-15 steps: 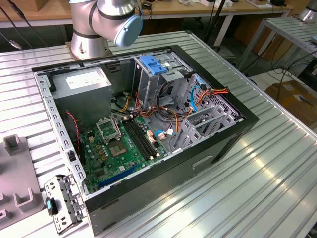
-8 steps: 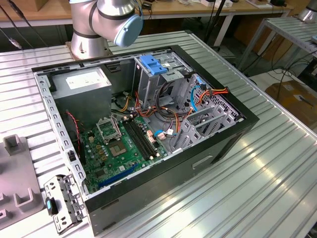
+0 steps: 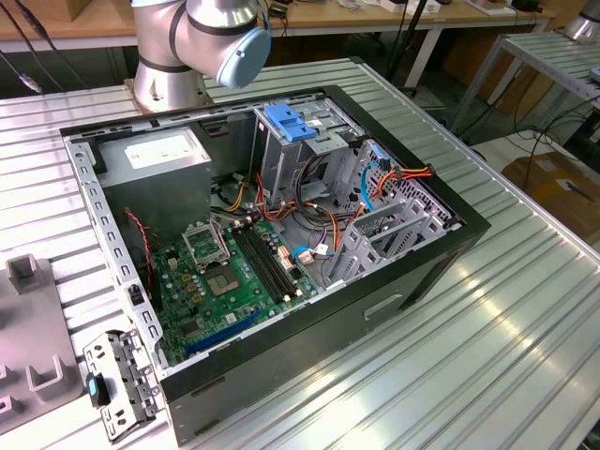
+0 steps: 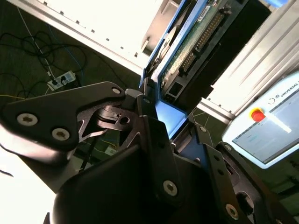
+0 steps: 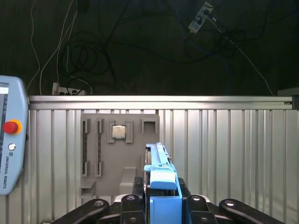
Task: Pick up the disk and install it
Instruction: 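Pick up the disk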
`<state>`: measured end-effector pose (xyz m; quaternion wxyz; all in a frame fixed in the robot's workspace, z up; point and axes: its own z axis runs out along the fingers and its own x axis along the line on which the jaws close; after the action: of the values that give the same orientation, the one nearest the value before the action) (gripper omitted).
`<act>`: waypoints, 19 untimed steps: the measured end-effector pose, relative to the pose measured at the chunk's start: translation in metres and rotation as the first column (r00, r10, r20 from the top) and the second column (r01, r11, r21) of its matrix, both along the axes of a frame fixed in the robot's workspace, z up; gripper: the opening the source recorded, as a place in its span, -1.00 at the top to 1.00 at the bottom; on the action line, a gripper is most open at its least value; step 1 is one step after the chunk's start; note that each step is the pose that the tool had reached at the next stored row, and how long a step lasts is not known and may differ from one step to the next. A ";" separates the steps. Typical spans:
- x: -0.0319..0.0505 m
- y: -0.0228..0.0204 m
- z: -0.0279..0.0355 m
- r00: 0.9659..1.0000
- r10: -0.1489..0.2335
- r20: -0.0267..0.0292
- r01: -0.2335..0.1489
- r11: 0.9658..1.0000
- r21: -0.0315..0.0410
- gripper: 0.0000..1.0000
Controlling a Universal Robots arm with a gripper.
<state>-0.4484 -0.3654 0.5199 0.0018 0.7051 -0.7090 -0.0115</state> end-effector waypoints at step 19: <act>0.0169 -0.0001 -0.0015 1.000 0.000 0.000 0.000 1.000 0.000 0.26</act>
<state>-0.4315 -0.3655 0.5184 0.0017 0.7051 -0.7090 -0.0115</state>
